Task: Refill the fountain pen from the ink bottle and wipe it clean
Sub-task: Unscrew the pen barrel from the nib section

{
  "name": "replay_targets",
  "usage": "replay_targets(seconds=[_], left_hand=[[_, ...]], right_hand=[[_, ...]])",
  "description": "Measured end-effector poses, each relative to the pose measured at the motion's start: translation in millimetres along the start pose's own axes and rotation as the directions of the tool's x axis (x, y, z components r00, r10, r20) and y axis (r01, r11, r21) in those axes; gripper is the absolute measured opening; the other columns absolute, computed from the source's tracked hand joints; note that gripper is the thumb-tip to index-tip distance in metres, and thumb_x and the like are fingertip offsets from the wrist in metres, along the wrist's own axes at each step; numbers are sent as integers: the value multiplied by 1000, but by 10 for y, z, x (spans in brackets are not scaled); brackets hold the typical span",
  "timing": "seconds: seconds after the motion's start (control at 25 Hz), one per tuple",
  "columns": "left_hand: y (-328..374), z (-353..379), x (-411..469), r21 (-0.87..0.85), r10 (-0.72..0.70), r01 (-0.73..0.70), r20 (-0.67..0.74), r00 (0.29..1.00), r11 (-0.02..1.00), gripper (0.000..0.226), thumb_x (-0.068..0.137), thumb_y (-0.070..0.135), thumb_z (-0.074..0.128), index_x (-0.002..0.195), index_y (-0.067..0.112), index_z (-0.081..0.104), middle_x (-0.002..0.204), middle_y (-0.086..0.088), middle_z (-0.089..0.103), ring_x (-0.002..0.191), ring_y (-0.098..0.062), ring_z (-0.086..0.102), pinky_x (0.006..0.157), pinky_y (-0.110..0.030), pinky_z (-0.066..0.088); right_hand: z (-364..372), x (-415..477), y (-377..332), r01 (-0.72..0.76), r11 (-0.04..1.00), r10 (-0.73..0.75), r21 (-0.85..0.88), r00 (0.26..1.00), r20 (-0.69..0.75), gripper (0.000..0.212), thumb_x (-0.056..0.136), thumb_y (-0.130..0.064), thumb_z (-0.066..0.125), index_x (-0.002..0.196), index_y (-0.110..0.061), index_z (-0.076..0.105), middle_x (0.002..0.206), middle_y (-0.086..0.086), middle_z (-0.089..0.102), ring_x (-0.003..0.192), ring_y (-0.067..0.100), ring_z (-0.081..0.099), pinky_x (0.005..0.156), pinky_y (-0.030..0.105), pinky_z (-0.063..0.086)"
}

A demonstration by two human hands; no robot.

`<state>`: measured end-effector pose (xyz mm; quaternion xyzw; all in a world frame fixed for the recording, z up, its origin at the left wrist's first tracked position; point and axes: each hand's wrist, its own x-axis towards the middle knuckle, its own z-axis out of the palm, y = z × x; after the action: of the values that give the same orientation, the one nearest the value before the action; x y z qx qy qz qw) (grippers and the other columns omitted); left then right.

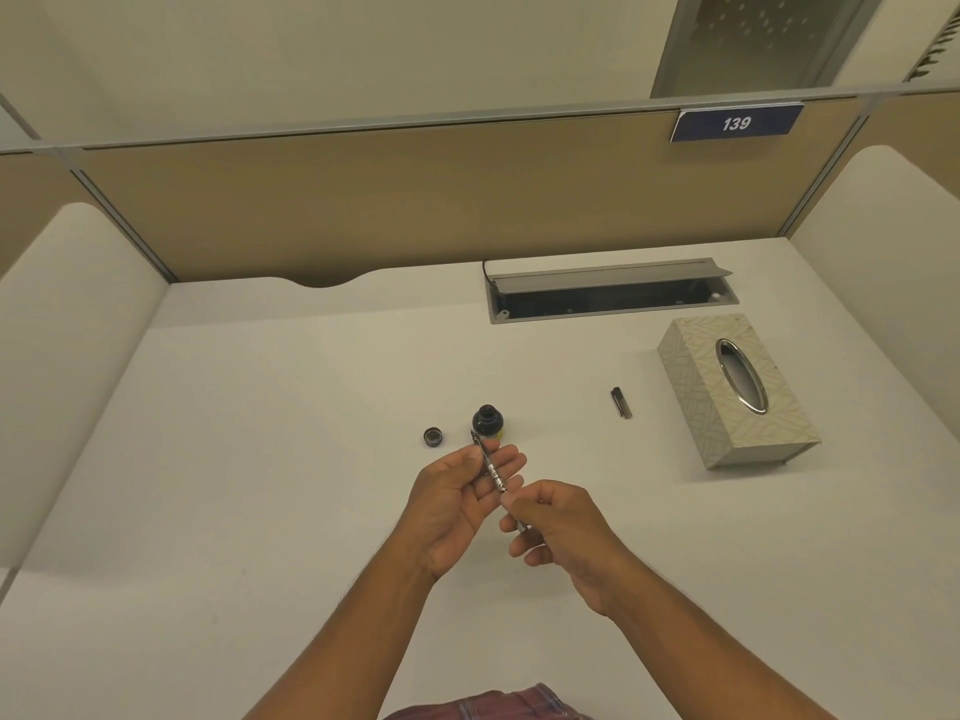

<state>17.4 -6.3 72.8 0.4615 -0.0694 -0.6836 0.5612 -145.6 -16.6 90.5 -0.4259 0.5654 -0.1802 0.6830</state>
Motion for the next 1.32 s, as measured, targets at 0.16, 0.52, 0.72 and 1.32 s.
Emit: replay_targets(seconds=[0.16, 0.52, 0.72, 1.32], left_hand=[[5, 9, 5, -18, 15, -15, -7, 1000, 1000, 32, 113, 11, 45, 129, -8, 65, 128, -29, 75, 120, -38, 75, 98, -45, 63], [19, 7, -5, -22, 24, -25, -11, 1000, 999, 32, 114, 11, 44, 129, -7, 66, 128, -27, 75, 121, -37, 75, 103, -47, 57], [8, 13, -12, -24, 22, -23, -5, 1000, 999, 32, 114, 11, 44, 130, -6, 66, 128, -26, 75, 120, -35, 75, 94, -41, 65], [14, -26, 24, -44, 31, -31, -4, 1000, 999, 31, 113, 11, 44, 126, -6, 66, 129, -28, 75, 119, -36, 76, 94, -42, 65]], right_hand=[[0, -5, -18, -79, 997, 80, -18, 995, 66, 42, 106, -44, 50, 104, -12, 76, 95, 7, 83, 74, 22, 74, 71, 34, 56], [7, -15, 5, -47, 998, 45, 43, 998, 41, 31, 99, -42, 65, 104, -13, 75, 96, 8, 82, 74, 21, 73, 69, 35, 56], [-2, 2, 18, -50, 998, 48, 33, 998, 50, 30, 105, -32, 54, 106, -11, 75, 95, 8, 83, 74, 22, 73, 72, 36, 54], [-55, 10, 54, -23, 1000, 24, -12, 998, 52, 23, 104, -29, 59, 106, -12, 75, 96, 6, 83, 76, 21, 74, 73, 35, 55]])
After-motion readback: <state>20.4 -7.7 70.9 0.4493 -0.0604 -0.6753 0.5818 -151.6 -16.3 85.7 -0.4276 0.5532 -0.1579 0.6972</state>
